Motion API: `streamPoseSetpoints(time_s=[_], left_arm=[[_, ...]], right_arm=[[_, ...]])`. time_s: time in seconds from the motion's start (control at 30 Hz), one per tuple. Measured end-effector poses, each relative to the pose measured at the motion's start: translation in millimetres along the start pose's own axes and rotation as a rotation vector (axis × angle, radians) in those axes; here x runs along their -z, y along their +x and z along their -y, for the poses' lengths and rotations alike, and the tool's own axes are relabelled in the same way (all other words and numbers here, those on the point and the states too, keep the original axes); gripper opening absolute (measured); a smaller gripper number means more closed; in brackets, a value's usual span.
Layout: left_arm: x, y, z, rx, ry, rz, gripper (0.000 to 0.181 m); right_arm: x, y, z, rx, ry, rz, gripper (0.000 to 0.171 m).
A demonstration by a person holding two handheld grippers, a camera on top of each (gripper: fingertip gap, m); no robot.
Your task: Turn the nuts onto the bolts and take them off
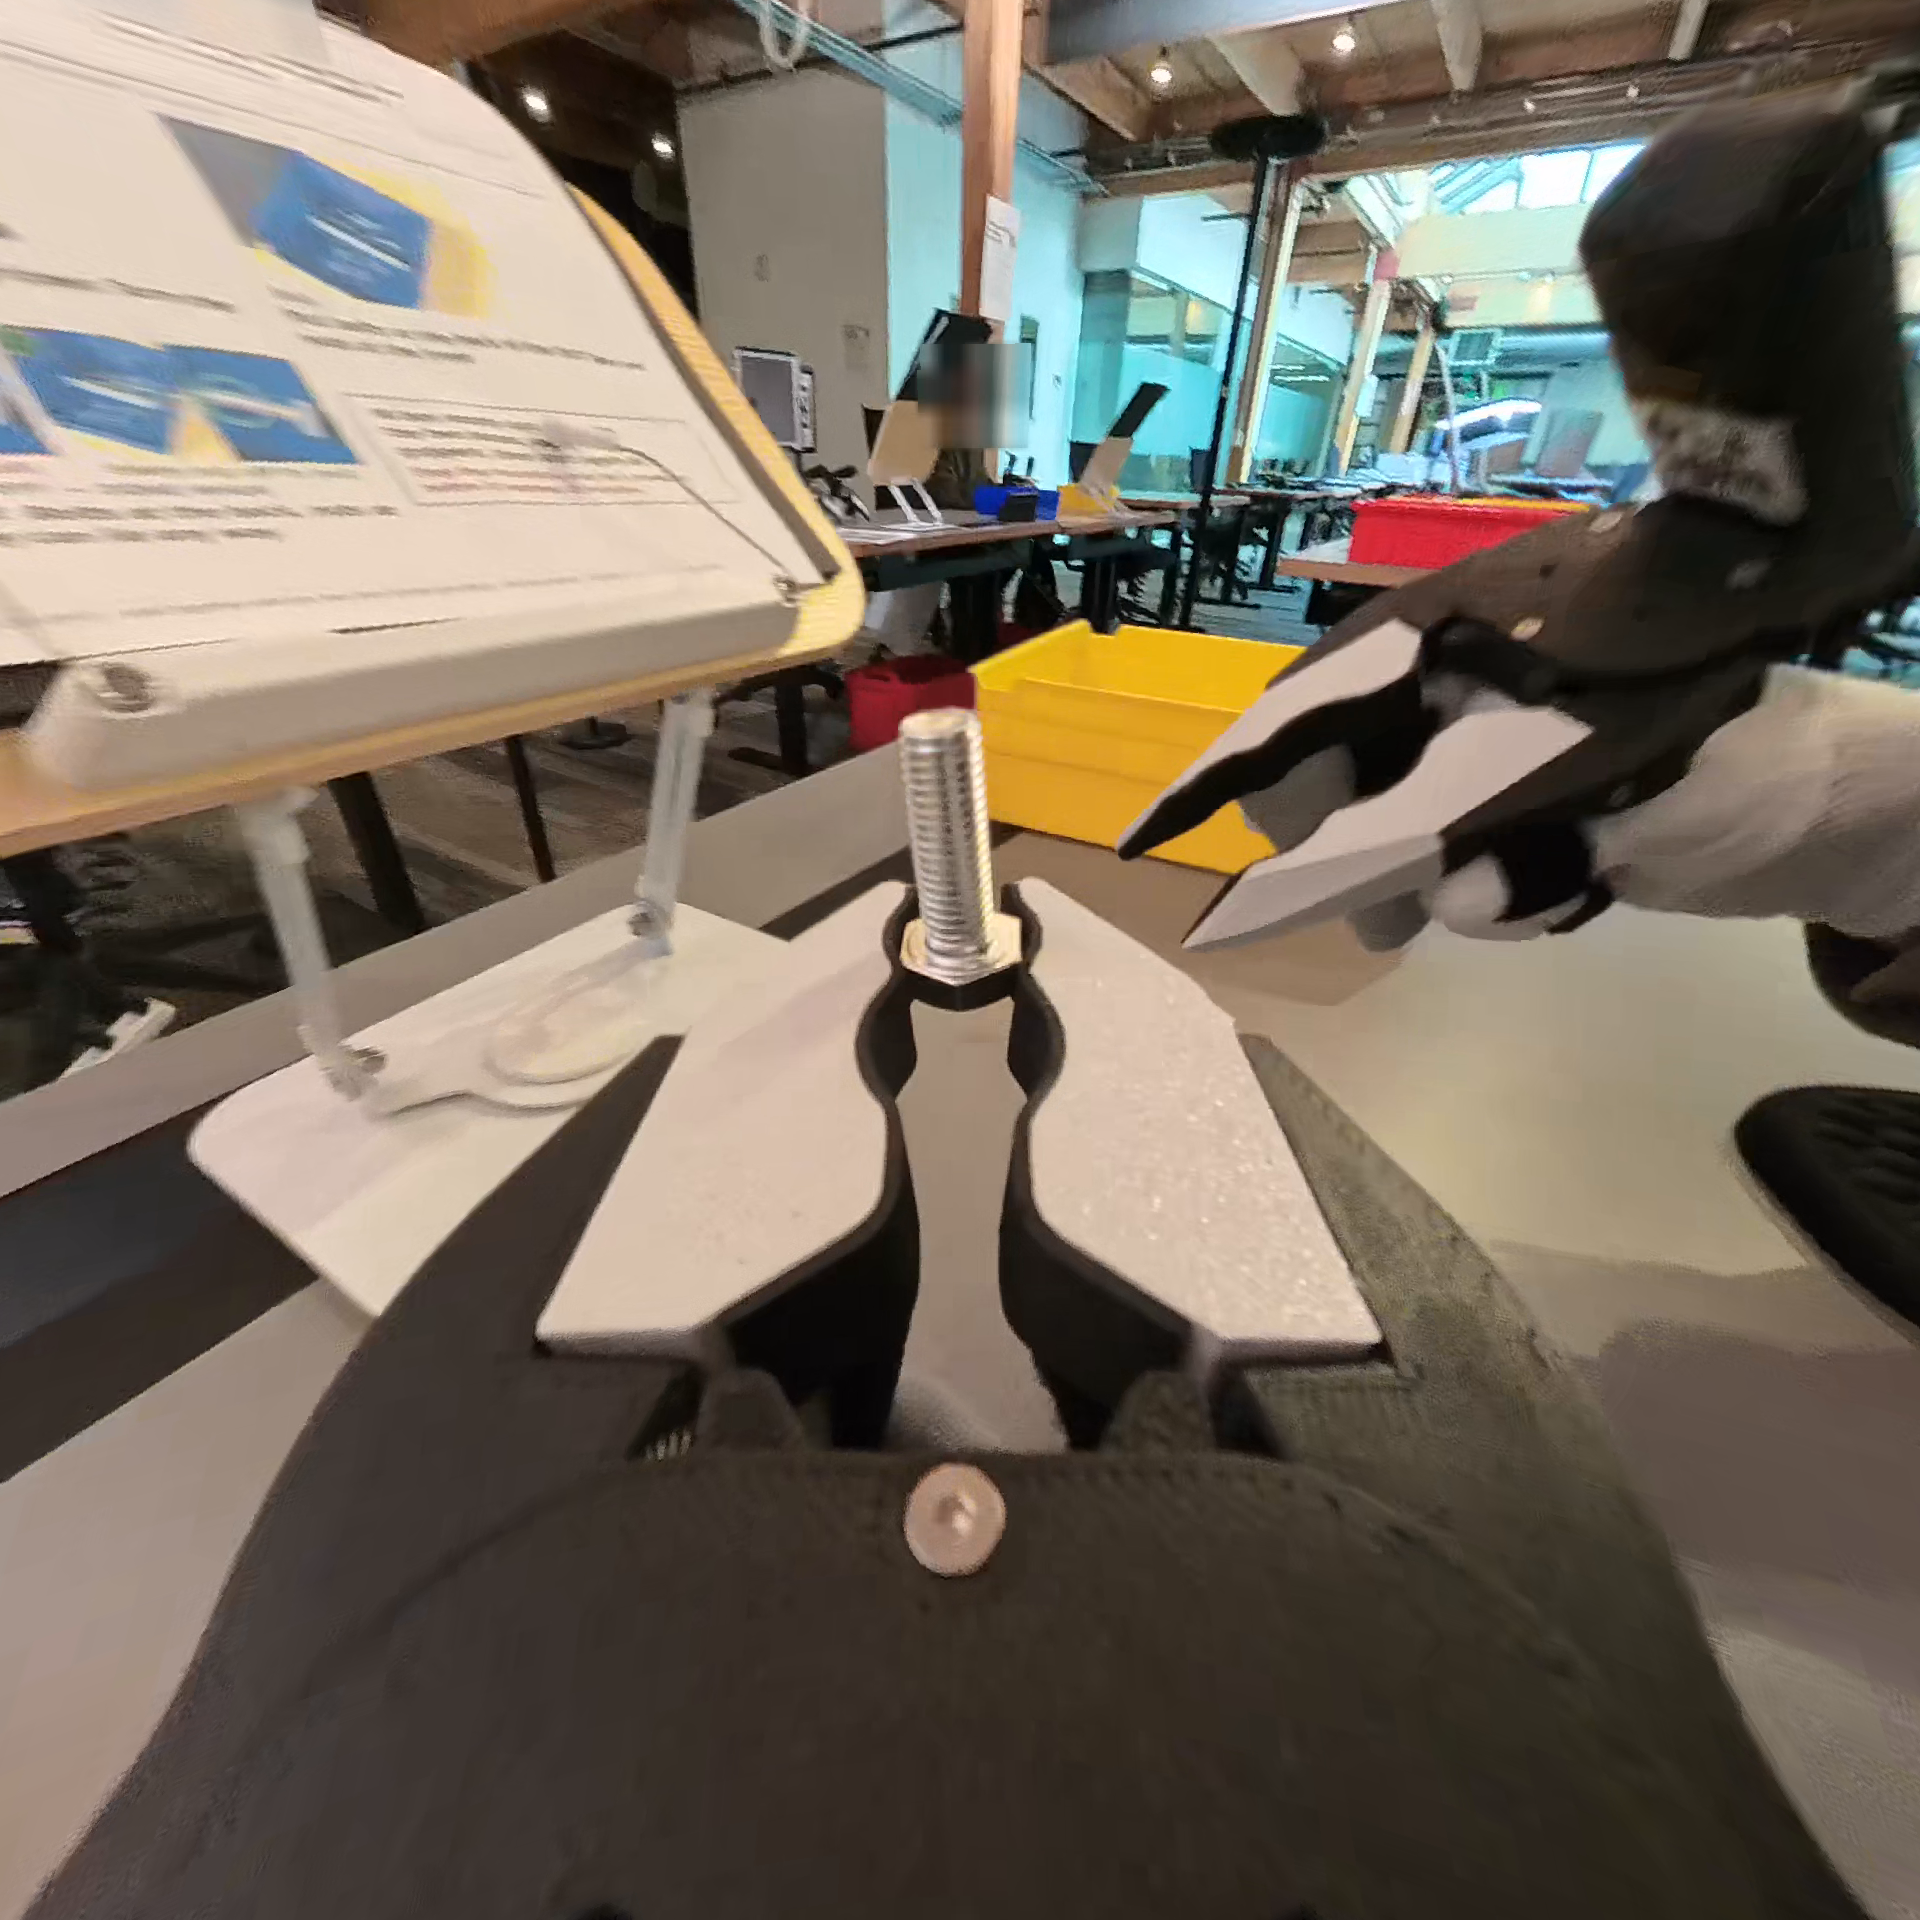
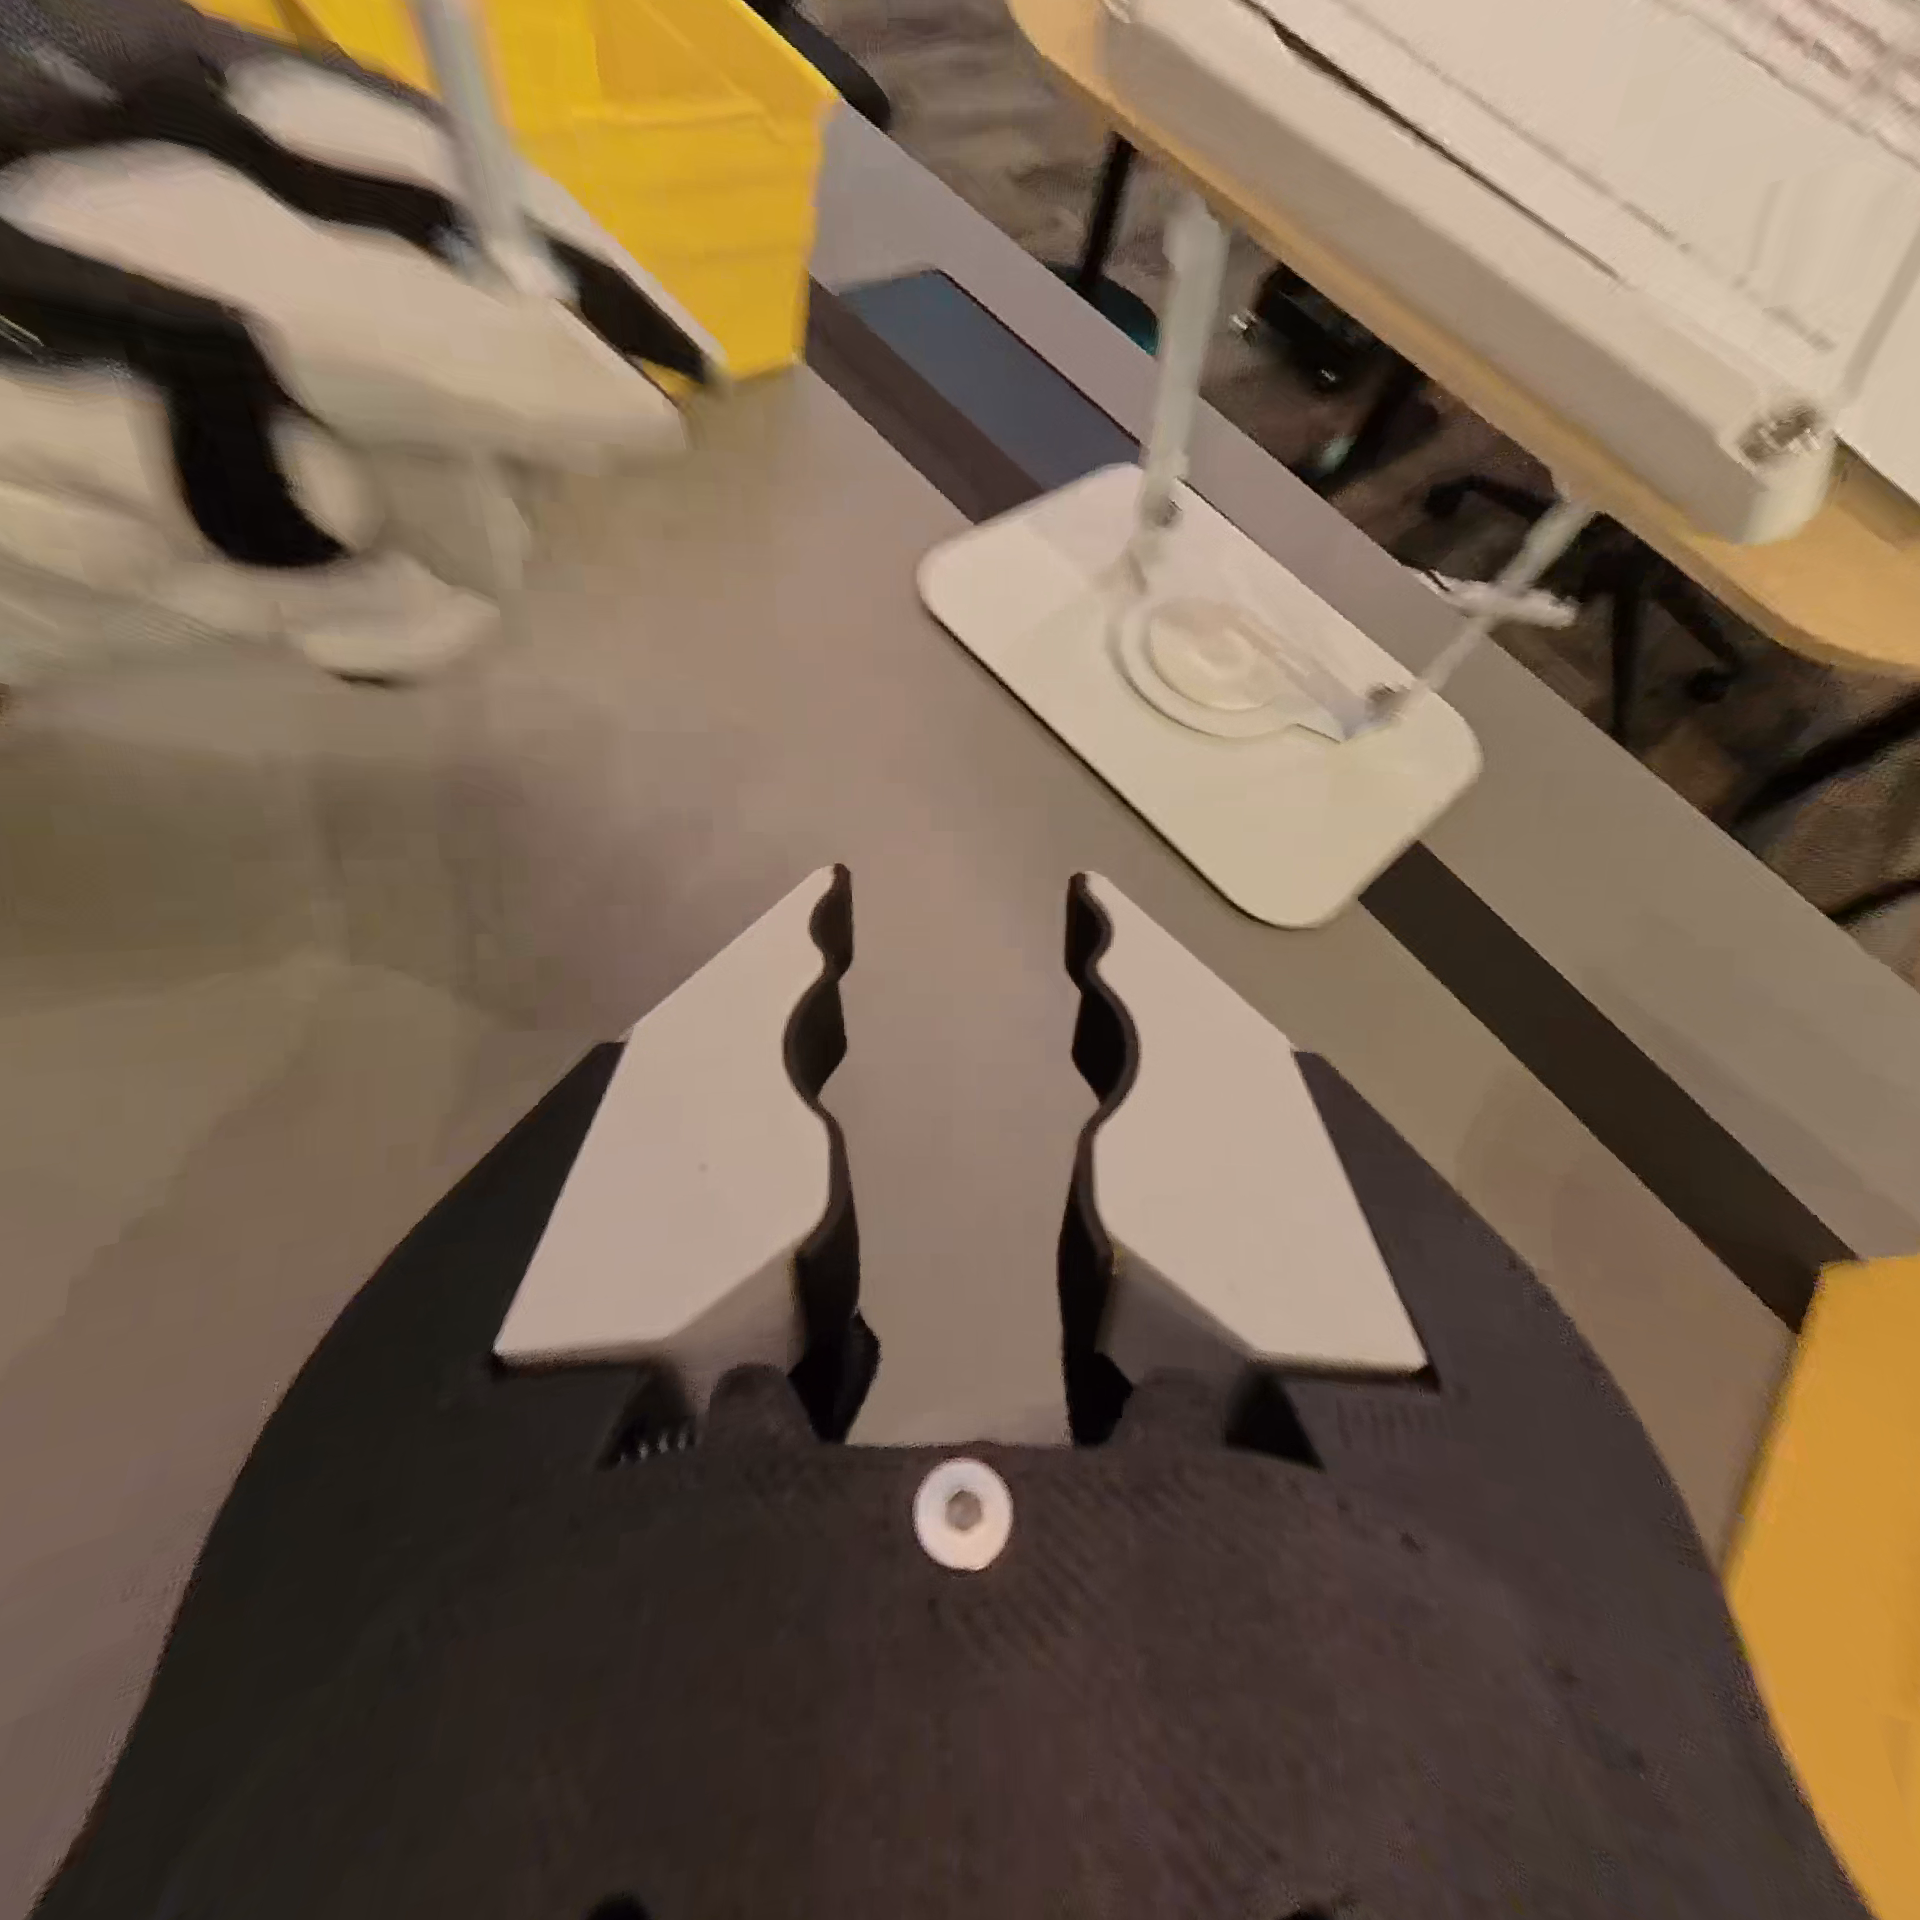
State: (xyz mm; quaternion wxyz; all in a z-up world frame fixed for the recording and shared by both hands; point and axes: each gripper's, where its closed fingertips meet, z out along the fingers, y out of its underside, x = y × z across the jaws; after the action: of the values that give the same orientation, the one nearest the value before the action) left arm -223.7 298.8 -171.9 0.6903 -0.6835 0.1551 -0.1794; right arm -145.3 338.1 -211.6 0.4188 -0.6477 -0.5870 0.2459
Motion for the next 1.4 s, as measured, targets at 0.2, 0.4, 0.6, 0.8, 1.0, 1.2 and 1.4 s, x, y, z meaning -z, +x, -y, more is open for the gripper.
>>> streamPoseSetpoints(time_s=[0.2, 0.4, 0.6, 0.8, 1.0, 1.2, 1.4], left_arm=[[1.5, -7.6, -5.2, 0.020, -0.006, 0.016, 0.014], [-7.7, -1.5, -21.4, 0.017, -0.056, 0.001, 0.014], [-10.5, 0.6, -27.9, 0.020, -0.076, -0.008, 0.014], [-12.3, 3.7, -31.6, 0.019, -0.091, -0.019, 0.014], [-14.4, 7.5, -34.0, 0.026, -0.100, -0.033, 0.014], [-13.7, 6.4, -34.1, 0.023, -0.102, -0.030, 0.014], [-13.8, 5.1, -36.1, 0.029, -0.106, -0.030, 0.014]], right_arm=[[-9.7, 93.9, -56.3, -0.031, -0.167, -0.209, 0.058], [8.6, 170.5, -79.2, -0.143, -0.281, -0.343, 0.062], [-16.4, 157.3, -127.5, -0.214, -0.391, -0.313, 0.099], [-15.4, 156.4, -142.2, -0.337, -0.334, -0.380, 0.141], [-21.9, 161.9, -146.1, -0.422, -0.291, -0.351, 0.152], [-32.5, 172.5, -147.0, -0.452, -0.288, -0.316, 0.151], [-38.1, 183.8, -150.9, -0.426, -0.301, -0.330, 0.147]])
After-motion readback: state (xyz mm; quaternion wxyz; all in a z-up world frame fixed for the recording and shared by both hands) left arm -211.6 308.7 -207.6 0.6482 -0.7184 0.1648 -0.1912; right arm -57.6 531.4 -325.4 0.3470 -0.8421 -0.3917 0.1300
